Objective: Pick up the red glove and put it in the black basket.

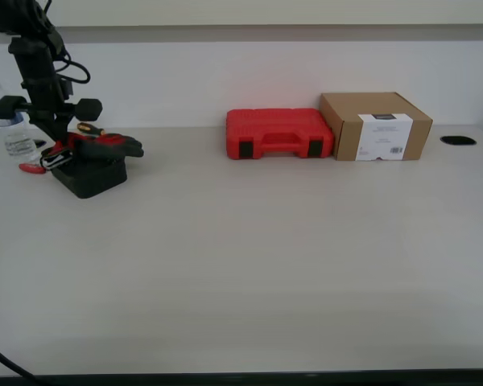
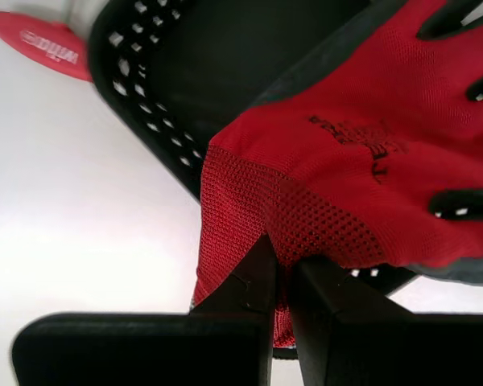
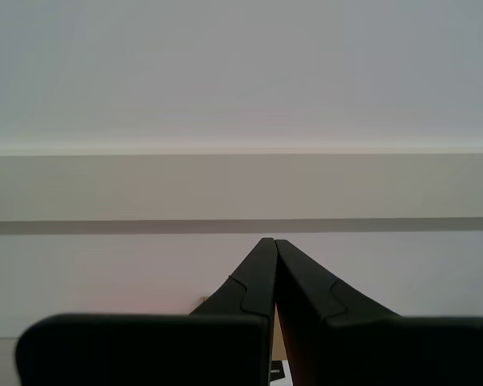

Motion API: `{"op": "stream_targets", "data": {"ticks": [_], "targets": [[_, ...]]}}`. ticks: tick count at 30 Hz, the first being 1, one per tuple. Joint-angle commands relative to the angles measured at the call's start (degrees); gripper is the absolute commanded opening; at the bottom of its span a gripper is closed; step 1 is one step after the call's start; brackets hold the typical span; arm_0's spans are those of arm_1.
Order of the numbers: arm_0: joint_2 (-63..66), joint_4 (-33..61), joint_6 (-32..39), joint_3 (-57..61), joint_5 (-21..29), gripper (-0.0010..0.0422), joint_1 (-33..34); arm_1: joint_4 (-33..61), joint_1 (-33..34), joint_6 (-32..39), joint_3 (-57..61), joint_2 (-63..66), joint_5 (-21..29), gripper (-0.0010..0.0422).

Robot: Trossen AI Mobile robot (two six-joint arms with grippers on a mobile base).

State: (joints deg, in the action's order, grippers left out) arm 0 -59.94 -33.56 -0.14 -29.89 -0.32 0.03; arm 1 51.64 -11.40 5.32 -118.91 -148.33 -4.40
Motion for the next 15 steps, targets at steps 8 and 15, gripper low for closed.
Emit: {"op": "stream_targets", "data": {"ticks": [8,15], "targets": [[0.0,-0.2,0.2,-0.1,0.0,0.0000,0.0,0.7,0.2,0.3,-3.0,-8.9,0.9,0.0000],[0.0,-0.2,0.2,-0.1,0.0,0.0000,0.0,-0.3,0.2,1.2,-4.8,-8.0,1.0,0.0009]]}}
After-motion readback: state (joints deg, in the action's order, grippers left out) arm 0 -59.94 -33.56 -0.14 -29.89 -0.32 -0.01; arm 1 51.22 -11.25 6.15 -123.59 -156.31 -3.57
